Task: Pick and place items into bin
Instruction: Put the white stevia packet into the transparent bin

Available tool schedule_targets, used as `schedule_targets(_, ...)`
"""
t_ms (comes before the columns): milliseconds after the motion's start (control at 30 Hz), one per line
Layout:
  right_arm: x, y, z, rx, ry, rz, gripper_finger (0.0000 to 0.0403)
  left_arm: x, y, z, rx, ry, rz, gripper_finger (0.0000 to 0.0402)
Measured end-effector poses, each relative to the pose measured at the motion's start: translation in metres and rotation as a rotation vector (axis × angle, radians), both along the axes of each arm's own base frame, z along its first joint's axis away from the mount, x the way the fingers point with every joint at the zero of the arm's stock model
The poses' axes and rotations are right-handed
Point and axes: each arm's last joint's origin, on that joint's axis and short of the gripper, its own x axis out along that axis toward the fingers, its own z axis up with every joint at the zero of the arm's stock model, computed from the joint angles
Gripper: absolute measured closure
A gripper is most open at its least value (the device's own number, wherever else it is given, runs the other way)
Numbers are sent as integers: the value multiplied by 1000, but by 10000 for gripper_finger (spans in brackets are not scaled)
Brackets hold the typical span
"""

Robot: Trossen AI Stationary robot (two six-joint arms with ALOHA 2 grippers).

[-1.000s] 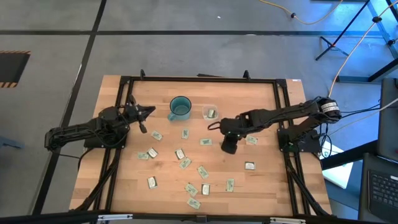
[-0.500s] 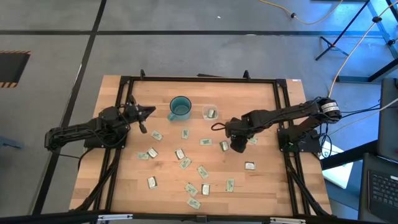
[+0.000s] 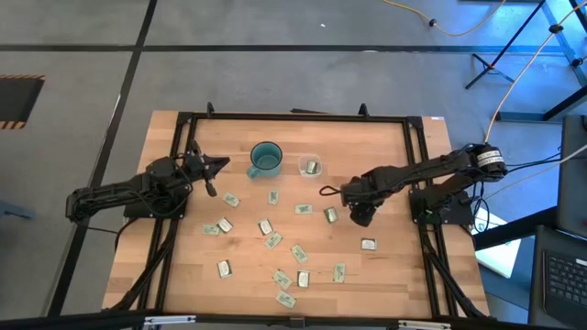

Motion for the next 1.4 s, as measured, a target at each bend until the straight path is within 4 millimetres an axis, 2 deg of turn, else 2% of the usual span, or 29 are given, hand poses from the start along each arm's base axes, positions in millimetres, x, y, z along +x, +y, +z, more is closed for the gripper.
schedule_targets(400, -10, -16, -42, 8, -80, -51, 240, 0, 0, 0, 0, 0, 0, 382)
schedule_targets(700, -20, -21, -58, 21, -99, -80, 244, 0, 0, 0, 0, 0, 0, 382)
schedule_targets(1133, -20, -21, -59, 31, -97, -82, 338, 0, 0, 0, 0, 1, 0, 382)
schedule_targets(1400, -20, -21, -60, 25, -92, -81, 381, 0, 0, 0, 0, 0, 0, 382)
